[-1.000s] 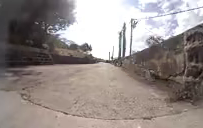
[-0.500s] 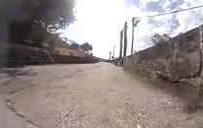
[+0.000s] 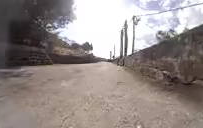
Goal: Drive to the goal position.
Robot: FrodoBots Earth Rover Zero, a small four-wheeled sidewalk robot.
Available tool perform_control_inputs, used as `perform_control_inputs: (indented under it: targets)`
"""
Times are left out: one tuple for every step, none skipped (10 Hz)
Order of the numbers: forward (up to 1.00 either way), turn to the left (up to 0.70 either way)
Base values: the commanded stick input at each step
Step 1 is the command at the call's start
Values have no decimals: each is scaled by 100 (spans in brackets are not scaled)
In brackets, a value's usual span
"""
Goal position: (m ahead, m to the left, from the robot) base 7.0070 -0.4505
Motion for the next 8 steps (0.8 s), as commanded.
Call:
perform_control_inputs:
  targets:
    - [70,0]
    - [70,0]
    - [70,0]
    - [70,0]
    - [70,0]
    - [70,0]
    - [70,0]
    - [70,0]
